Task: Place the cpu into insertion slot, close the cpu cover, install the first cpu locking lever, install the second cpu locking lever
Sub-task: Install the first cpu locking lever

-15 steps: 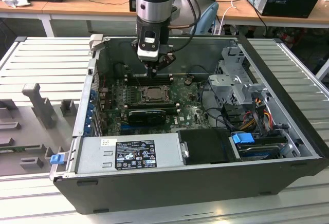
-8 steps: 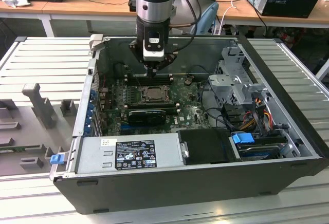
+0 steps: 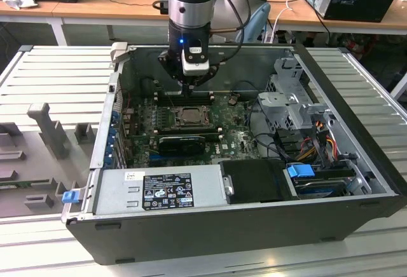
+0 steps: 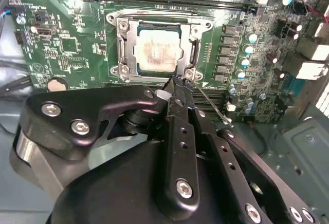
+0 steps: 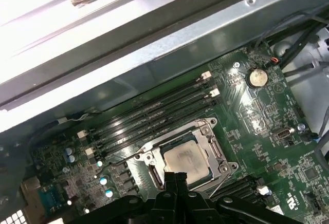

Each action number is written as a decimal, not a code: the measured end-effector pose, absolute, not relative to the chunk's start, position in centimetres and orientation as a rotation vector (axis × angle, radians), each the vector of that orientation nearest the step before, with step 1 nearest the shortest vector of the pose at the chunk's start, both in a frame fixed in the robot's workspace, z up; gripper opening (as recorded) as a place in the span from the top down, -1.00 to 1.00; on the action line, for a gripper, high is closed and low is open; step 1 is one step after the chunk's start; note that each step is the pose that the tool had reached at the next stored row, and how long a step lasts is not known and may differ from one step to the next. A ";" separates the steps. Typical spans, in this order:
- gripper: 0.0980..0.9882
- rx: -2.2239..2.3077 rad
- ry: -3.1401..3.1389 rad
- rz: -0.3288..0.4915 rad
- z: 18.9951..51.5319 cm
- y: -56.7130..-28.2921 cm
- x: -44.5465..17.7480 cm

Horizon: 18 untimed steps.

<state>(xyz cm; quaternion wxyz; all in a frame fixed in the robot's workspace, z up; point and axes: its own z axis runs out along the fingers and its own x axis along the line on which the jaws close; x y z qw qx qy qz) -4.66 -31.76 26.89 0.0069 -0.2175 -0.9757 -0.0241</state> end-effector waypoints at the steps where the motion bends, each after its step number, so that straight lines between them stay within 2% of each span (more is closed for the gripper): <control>1: 0.98 -0.663 -3.056 -0.075 26.9 -31.8 -4.7; 18: 0.98 -0.305 -3.106 -0.072 26.9 -31.8 -4.7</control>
